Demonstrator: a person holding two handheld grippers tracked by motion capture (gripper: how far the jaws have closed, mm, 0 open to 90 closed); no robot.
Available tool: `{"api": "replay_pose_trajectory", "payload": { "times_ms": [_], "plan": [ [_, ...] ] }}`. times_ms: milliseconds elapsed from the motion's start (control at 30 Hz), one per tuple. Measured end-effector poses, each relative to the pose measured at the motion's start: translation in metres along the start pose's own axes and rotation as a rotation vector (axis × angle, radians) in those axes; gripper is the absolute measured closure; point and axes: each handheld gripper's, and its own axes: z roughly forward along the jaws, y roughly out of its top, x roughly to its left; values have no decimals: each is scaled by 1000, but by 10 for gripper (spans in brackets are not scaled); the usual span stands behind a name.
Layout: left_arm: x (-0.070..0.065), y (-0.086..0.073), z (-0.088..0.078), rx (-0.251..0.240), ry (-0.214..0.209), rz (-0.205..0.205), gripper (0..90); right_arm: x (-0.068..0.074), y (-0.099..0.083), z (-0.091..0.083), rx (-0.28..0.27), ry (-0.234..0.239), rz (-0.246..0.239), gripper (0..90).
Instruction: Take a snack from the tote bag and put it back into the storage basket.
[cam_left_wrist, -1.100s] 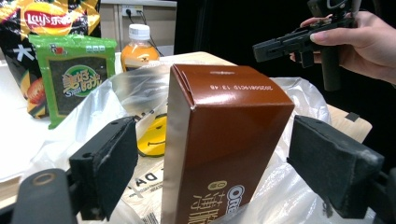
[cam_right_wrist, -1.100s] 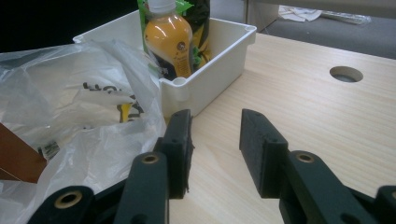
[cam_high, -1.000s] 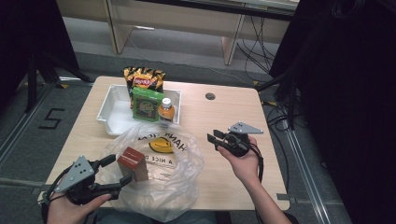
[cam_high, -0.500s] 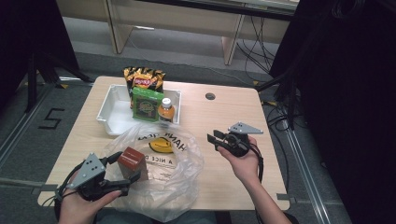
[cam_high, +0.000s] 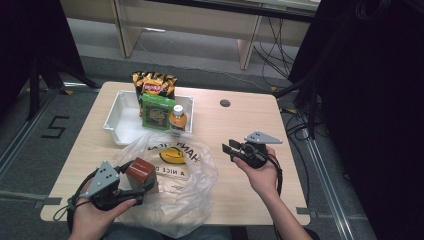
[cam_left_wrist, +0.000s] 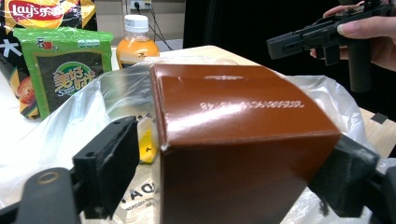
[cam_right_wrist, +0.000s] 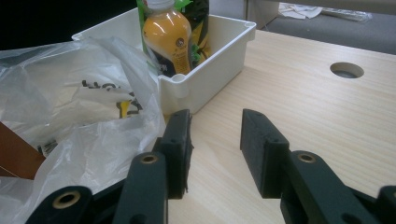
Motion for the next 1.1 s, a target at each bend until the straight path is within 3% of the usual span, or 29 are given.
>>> {"api": "replay_pose_trajectory", "payload": {
  "times_ms": [267,400,500,533,767,833,967,1033,1100],
  "plan": [
    [2,-1,0,-16,-13,8,269,0,-1,1,-1,-6,-5,637],
    [5,1,-4,-25,4,9,344,-1,-1,1,0,-4,-6,635],
    [9,0,-5,-37,-3,-5,352,-3,-1,0,1,-8,-26,633],
    [9,0,-5,-38,-1,-5,354,-2,-2,1,-2,1,-2,633],
    [12,1,-8,-48,-2,-11,364,-2,-3,0,16,9,25,631],
    [13,2,-10,-57,-4,-14,365,-5,-3,1,11,-2,-16,630],
    [13,5,-11,-82,-12,-12,367,-4,-3,0,14,1,-4,629],
    [12,6,-12,-84,-13,-6,368,-1,-3,0,14,9,29,629],
    [11,8,-13,-81,-11,-5,369,-2,-3,1,3,5,13,628]
  ]
}}
